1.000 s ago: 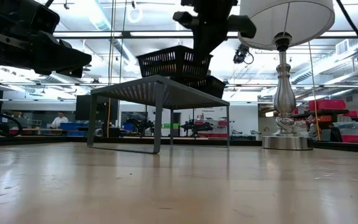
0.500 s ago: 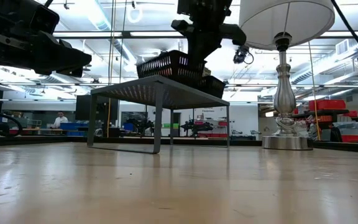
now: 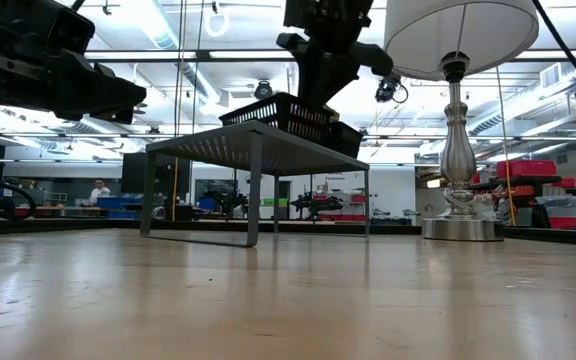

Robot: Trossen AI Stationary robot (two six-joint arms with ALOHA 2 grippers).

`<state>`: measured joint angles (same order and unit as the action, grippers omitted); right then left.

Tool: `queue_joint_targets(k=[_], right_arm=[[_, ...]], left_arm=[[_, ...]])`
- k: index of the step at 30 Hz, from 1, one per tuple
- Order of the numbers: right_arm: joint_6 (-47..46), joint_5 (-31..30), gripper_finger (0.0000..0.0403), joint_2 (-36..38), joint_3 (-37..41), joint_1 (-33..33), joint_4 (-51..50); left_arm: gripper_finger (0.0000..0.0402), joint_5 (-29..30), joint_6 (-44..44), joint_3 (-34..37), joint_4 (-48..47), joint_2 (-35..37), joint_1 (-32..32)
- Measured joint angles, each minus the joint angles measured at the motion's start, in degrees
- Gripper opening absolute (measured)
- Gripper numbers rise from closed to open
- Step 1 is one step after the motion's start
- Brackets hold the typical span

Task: Pick & Place Office Desk Supplies
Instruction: Put the black bin on the shelf, then put the yellow bin on the shelf

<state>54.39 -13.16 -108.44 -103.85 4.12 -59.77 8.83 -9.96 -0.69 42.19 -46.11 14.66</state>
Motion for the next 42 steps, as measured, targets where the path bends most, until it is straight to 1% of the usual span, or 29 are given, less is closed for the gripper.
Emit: queue_joint_targets(k=[4, 7, 11, 14, 20, 26, 31, 34, 36, 37, 39, 42], right_arm=[[-2.2, -2.3, 0.0158, 0.0, 0.0, -0.2, -0.1], [-3.4, -5.5, 0.0181, 0.0, 0.0, -0.7, -0.1], [-5.1, -11.5, 0.0193, 0.0, 0.0, -1.2, -0.1], [-6.1, -13.5, 0.0194, 0.0, 0.0, -1.2, -0.3], [-6.6, -14.7, 0.0194, 0.0, 0.0, -2.3, -1.8], [-11.0, -14.8, 0.0194, 0.0, 0.0, -5.2, -1.7], [-13.6, -14.3, 0.0194, 0.1, 0.0, -9.6, -0.4], [-16.2, -12.5, 0.0194, 0.1, 0.0, -12.2, 0.6], [-17.8, -12.3, 0.0194, 0.1, 0.0, -14.0, 0.7], [-18.6, -12.4, 0.0194, 0.1, 0.0, -14.8, 0.6], [-20.1, -12.4, 0.0194, 0.2, 0.0, -16.7, 0.4], [-21.9, -12.3, 0.0194, 0.2, 0.0, -19.4, -0.5]], left_arm=[[0.0009, -0.1, 0.0, 0.0, 0.0, 0.0, 0.0], [0.0009, -0.1, -0.1, 0.0, 0.0, 0.0, 0.0], [0.0009, -0.1, -0.1, 0.0, 0.0, 0.0, 0.0], [0.0009, -0.1, -0.1, 0.0, 0.0, 0.0, 0.0], [0.0009, -0.1, -0.1, 0.0, 0.0, 0.0, 0.0], [0.0009, -0.2, -0.1, 0.0, 0.0, 0.0, 0.0], [0.0009, -4.4, 1.9, 0.0, 0.0, 0.0, 0.0], [0.0009, -5.6, 4.9, 0.0, -0.1, 0.0, 0.0], [0.0009, -6.2, 6.7, 0.0, -0.1, 0.0, 0.0], [0.0009, -6.5, 7.6, -0.3, -1.0, 0.0, 0.2], [0.0009, -7.2, 8.2, -2.1, -6.5, 0.0, 1.6], [0.0009, -6.9, 8.7, -7.1, -19.5, 0.0, 5.1]])
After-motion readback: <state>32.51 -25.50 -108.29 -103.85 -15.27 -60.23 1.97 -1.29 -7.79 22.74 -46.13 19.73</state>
